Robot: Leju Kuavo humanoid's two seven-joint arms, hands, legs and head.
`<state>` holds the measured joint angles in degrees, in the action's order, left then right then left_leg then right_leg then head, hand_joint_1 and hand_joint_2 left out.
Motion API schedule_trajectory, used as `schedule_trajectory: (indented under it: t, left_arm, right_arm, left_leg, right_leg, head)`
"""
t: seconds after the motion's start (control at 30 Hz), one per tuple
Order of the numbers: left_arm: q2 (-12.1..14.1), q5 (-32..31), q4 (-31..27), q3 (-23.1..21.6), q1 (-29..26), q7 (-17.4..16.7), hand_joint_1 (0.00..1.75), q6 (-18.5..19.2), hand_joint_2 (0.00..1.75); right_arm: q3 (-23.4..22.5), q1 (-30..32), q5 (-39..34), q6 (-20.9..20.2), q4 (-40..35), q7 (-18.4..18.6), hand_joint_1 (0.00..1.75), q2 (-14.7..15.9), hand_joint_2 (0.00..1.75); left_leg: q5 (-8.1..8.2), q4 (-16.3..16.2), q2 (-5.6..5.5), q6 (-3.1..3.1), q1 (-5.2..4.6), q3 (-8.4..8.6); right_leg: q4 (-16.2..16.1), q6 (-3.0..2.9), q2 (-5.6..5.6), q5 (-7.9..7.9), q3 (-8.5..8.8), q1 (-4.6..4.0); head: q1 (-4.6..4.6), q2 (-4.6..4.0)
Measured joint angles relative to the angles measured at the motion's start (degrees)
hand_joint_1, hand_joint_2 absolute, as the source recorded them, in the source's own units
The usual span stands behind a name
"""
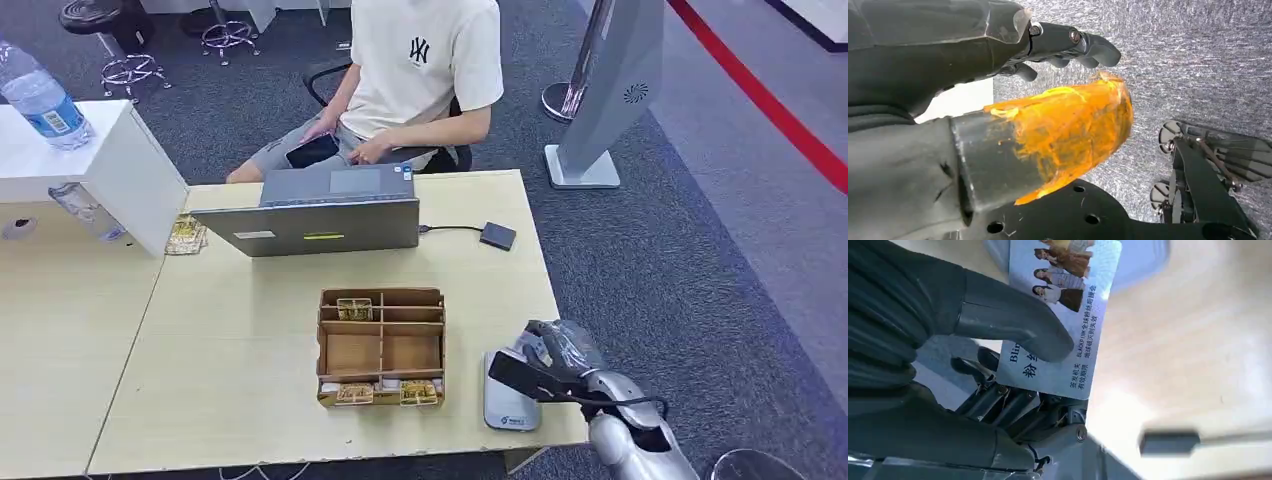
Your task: Pass the card to the sensor for recognition and then transmit it.
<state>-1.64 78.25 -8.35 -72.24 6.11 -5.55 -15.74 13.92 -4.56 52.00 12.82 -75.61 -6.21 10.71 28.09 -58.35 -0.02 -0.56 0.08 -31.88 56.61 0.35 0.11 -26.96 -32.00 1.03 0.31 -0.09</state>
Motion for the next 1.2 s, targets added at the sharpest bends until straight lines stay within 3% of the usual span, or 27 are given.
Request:
schedule_trajectory:
  t: [0.2, 0.27, 0.5, 0.57, 0.73, 0.87, 1.0, 1.1, 1.2]
  left_arm:
    - [-0.4, 0.1, 0.0, -1.5, 0.0, -0.3, 0.00, -0.2, 0.00]
    - [-0.5, 0.1, 0.0, -2.0, 0.0, -0.3, 0.00, -0.3, 0.00]
    - [-0.8, -0.4, 0.0, -3.8, 0.1, -0.7, 0.00, -0.3, 0.00]
    - [-0.9, -0.5, 0.0, -4.2, 0.1, -1.0, 0.00, -0.2, 0.00]
    - [-0.9, -1.1, 0.0, -5.7, 0.1, -1.1, 0.00, 0.0, 0.00]
    - [-0.9, -1.7, 0.0, -7.4, 0.2, -1.1, 0.00, 0.4, 0.00]
    - [-0.9, -2.9, 0.0, -9.4, 0.7, -1.5, 0.00, 1.1, 0.00]
    - [-0.8, -3.7, 0.0, -10.7, 1.0, -1.6, 0.00, 1.5, 0.00]
    - [-0.8, -4.3, 0.0, -11.9, 1.3, -1.7, 0.00, 2.0, 0.00]
  right_arm:
    - [-3.1, 2.9, 4.8, 10.9, -6.3, -0.5, 1.75, -4.3, 1.75]
    - [-3.9, 3.6, 5.4, 12.8, -8.3, -0.6, 1.75, -5.4, 1.75]
    - [-6.4, 6.7, 12.1, 25.3, -16.6, -4.3, 1.75, -9.1, 1.75]
    - [-7.1, 7.3, 14.0, 26.6, -19.3, -6.3, 1.75, -10.4, 1.75]
    - [-10.1, 7.8, 17.4, 26.8, -25.8, -17.6, 1.75, -16.2, 1.75]
    - [-10.9, 6.5, 21.3, 26.8, -28.2, -22.3, 1.75, -19.9, 1.75]
    - [-10.2, 2.5, 27.8, 26.8, -28.4, -21.0, 1.75, -22.1, 1.75]
    - [-7.7, -1.7, 33.1, 26.8, -27.0, -15.3, 1.75, -22.2, 1.75]
    - [-3.4, -6.7, 36.9, 26.8, -24.3, -6.3, 1.75, -21.1, 1.75]
  left_leg:
    - [0.01, 0.0, -0.01, 0.01, 0.01, -0.03]
    - [0.01, 0.0, 0.00, 0.02, 0.01, -0.03]
    - [0.01, 0.0, -0.01, 0.01, 0.00, -0.07]
    - [0.01, 0.0, 0.00, 0.01, 0.01, -0.06]
    - [0.01, 0.0, 0.01, 0.02, 0.02, -0.06]
    - [0.01, 0.0, 0.04, 0.02, 0.02, -0.04]
    - [-0.02, 0.0, 0.04, 0.02, 0.02, -0.06]
    - [-0.05, 0.0, 0.05, 0.01, 0.02, -0.05]
    - [-0.08, 0.0, 0.05, 0.04, 0.01, -0.03]
  right_leg:
    - [0.0, -0.02, 0.00, -0.02, -0.06, -0.01]
    - [0.0, -0.02, 0.02, -0.03, -0.08, -0.01]
    - [0.0, -0.01, 0.00, -0.04, -0.09, 0.00]
    - [0.0, -0.01, 0.02, -0.03, -0.09, 0.00]
    - [0.0, -0.02, 0.02, -0.04, -0.10, -0.02]
    - [0.1, -0.03, 0.06, -0.03, -0.10, -0.02]
    - [0.1, -0.02, 0.05, -0.02, -0.06, -0.02]
    - [0.1, -0.02, 0.06, 0.02, -0.05, 0.00]
    - [0.1, -0.02, 0.06, 0.03, -0.06, 0.00]
  head:
    - [0.00, 0.00]
    - [0.00, 0.00]
    - [0.02, 0.00]
    - [0.02, 0.00]
    - [0.00, 0.00]
    - [0.00, 0.00]
    - [0.02, 0.00]
    - [0.02, 0.00]
    - [0.02, 0.00]
